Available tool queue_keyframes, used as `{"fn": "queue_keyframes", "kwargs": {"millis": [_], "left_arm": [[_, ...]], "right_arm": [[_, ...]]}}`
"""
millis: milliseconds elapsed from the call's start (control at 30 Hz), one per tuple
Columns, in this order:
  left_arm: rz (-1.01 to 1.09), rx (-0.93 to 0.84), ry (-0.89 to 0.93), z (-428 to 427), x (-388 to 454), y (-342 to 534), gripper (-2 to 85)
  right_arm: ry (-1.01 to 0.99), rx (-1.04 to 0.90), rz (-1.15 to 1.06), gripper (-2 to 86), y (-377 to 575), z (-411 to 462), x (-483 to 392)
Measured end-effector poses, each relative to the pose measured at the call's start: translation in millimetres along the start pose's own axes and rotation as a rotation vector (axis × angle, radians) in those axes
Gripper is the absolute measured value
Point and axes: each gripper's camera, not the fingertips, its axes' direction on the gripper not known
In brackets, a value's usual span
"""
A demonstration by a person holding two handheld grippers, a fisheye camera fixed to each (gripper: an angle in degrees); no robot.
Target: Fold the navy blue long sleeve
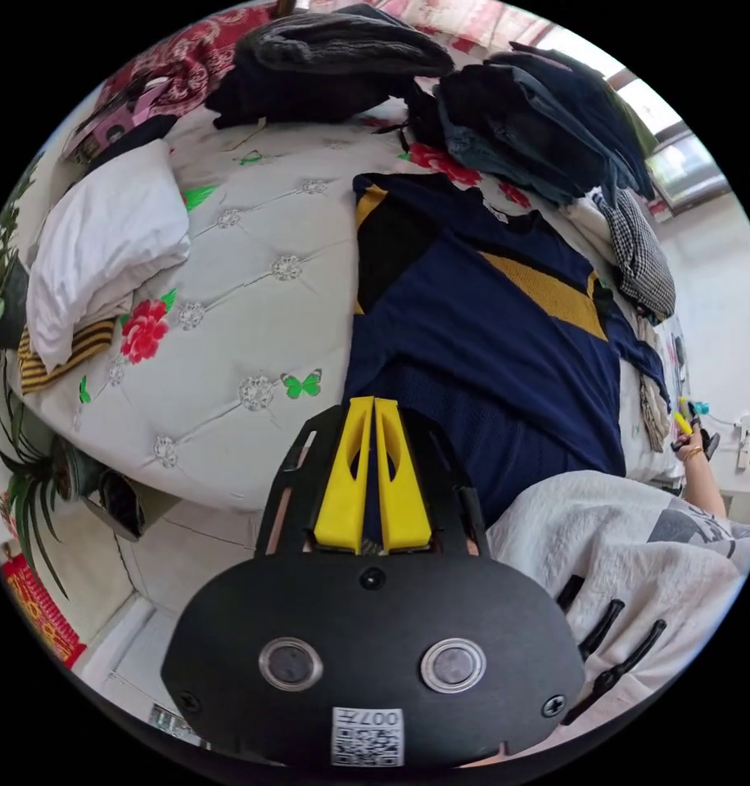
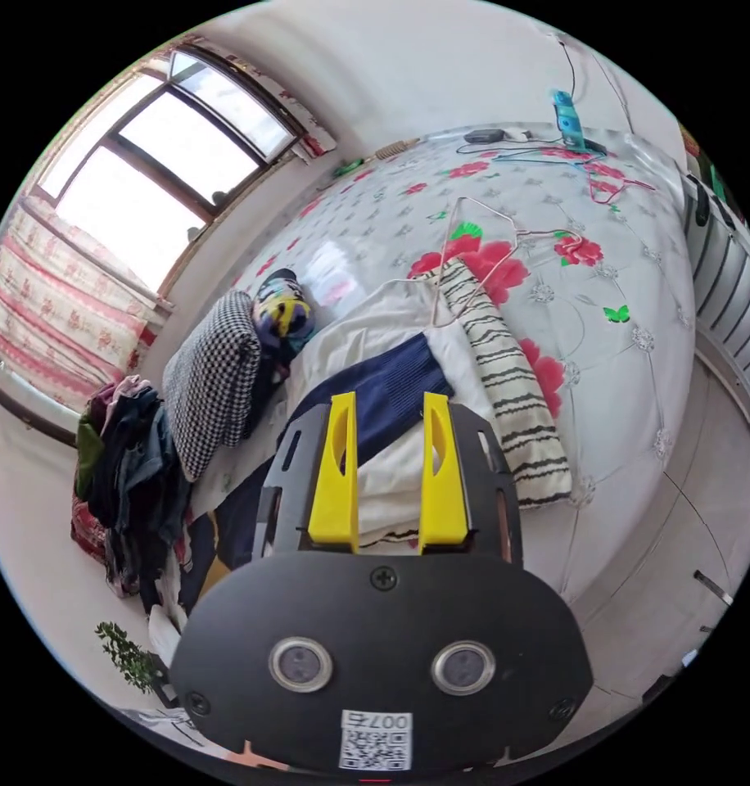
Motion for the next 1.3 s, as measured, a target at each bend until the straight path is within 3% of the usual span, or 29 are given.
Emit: {"fn": "queue_keyframes", "kwargs": {"millis": [200,467,633,833,900,1067,1233,1300], "left_arm": [[-0.137,0.019,0.052,-8,-2,2,-1.0],[-0.144,0.016,0.055,-7,12,4,-1.0],[-0.143,0.052,0.076,-14,12,7,-1.0],[-0.150,0.141,0.125,-30,4,17,-1.0],[-0.158,0.167,0.147,-33,-1,23,-1.0],[-0.203,0.236,0.192,-36,-26,52,-1.0],[-0.267,0.258,0.242,-31,-56,83,-0.9],[-0.287,0.257,0.250,-29,-66,92,-0.9]], "right_arm": [[0.116,-0.110,0.004,1.6,-9,41,7],[-0.054,0.007,-0.138,0.0,7,18,-21],[-0.339,0.086,-0.326,-0.1,21,-8,-83],[-0.790,0.044,-0.824,-0.2,105,-44,-243],[-0.954,-0.019,-1.045,-0.2,172,-56,-308],[-1.097,-0.253,-1.243,-0.1,341,-24,-387],[-0.947,-0.653,-1.470,-0.1,523,63,-418],[-0.822,-0.900,-1.569,-0.1,585,108,-421]]}}
